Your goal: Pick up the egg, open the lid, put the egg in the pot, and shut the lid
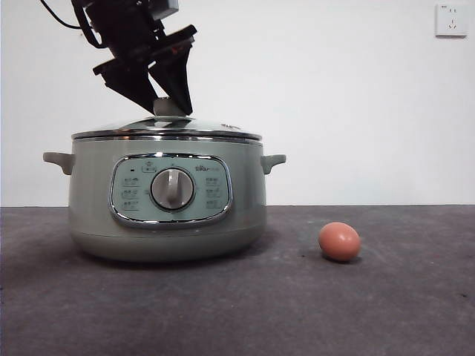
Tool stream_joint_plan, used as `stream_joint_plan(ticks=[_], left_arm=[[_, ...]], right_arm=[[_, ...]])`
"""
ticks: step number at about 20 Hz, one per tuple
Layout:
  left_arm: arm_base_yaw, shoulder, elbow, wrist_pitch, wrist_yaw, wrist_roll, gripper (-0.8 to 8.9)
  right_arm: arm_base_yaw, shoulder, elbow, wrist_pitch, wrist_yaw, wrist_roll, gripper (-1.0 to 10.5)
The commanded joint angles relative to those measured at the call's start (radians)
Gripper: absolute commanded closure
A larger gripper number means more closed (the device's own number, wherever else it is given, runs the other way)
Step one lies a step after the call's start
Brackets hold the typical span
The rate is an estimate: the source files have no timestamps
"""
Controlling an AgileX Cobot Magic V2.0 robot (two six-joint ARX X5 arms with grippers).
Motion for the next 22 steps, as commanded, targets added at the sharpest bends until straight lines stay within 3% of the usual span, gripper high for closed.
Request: stream_joint_plan(ticks=[1, 9, 12, 18, 22], left_arm=[[-0.002, -0.066, -0.001, 0.002, 0.015, -0.013, 8.22], [0.016, -0.306, -0.001, -0.021, 0.015, -0.013, 8.22], [0.035, -0.453, -0.001, -0.07, 0.014, -0.013, 8.22], [0.074, -0.711, -0.001, -0.26, 0.006, -0.004, 8.22], [0.074, -0.819, -0.001, -0.369, -0.039, -0.005, 8.22]], right_arm=[[0.001, 0.007, 0.004, 0.003, 0.003, 0.008, 3.8], [0.004, 0.112, 0.004, 0.037, 0.003, 0.019, 3.8], [0.055, 0.21, 0.004, 0.081, 0.008, 0.043, 3.8], [0.213, 0.465, 0.004, 0.205, 0.195, 0.077, 3.8], [0.291, 0.617, 0.004, 0.314, 0.262, 0.137, 3.8]])
